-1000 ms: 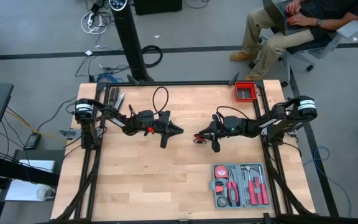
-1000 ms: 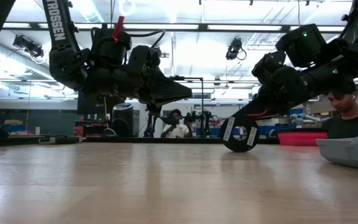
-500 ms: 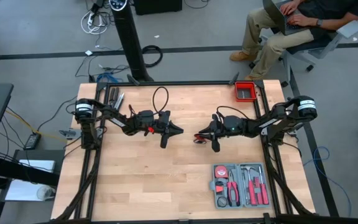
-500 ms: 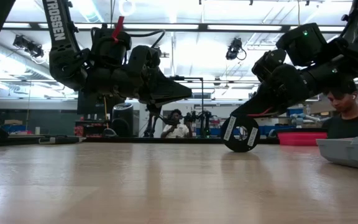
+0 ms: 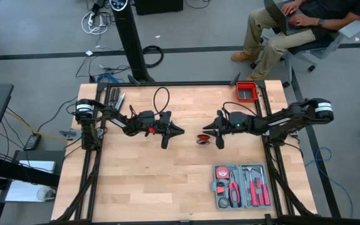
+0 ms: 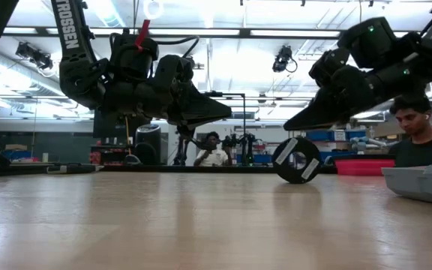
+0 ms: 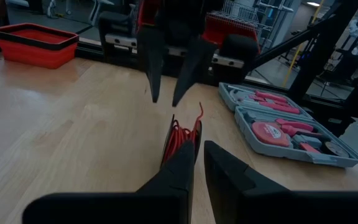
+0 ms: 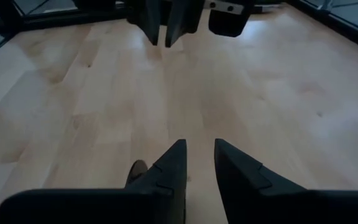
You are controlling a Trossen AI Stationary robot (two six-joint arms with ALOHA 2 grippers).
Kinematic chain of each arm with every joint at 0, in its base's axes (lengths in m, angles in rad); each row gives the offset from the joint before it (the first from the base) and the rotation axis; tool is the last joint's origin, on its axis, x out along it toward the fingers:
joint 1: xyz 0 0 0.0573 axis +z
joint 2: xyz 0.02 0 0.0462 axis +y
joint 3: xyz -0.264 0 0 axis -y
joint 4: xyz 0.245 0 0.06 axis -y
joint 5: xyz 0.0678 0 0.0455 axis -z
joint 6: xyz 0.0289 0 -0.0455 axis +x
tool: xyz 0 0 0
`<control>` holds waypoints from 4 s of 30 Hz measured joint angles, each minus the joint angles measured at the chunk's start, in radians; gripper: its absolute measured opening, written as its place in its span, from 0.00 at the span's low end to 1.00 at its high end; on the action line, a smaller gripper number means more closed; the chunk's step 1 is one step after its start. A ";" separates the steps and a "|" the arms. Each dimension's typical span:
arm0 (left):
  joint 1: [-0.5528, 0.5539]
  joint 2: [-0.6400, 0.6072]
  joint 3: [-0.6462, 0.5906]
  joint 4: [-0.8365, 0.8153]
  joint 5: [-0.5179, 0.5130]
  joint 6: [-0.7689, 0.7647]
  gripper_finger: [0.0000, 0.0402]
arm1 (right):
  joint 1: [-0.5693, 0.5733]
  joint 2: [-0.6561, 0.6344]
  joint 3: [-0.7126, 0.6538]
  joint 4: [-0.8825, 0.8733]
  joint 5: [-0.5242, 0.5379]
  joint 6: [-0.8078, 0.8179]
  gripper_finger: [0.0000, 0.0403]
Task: Coil cords
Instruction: Return to Home Position
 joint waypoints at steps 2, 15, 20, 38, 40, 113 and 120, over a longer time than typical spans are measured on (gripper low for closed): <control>0.000 0.000 0.000 0.000 0.000 0.000 0.11 | -0.003 -0.021 0.000 -0.018 0.000 -0.003 0.20; 0.000 0.000 0.000 0.001 0.000 -0.003 0.11 | 0.019 -0.047 -0.002 -0.115 0.000 0.015 0.19; 0.000 0.000 0.000 0.001 0.000 -0.004 0.11 | 0.010 -0.065 -0.002 -0.119 0.002 0.002 0.19; 0.000 0.000 0.000 0.001 0.000 -0.004 0.11 | 0.005 -0.066 -0.002 -0.086 0.004 0.000 0.18; 0.000 0.000 0.000 0.001 0.000 -0.004 0.11 | 0.005 -0.066 -0.002 -0.074 0.004 0.000 0.18; 0.184 -0.968 -0.454 -0.457 0.005 0.101 0.11 | -0.025 -0.978 -0.001 -0.804 -0.066 -0.033 0.18; 0.118 -1.069 -0.553 -0.369 -0.021 0.026 0.11 | -0.025 -0.978 -0.001 -0.804 -0.066 -0.033 0.18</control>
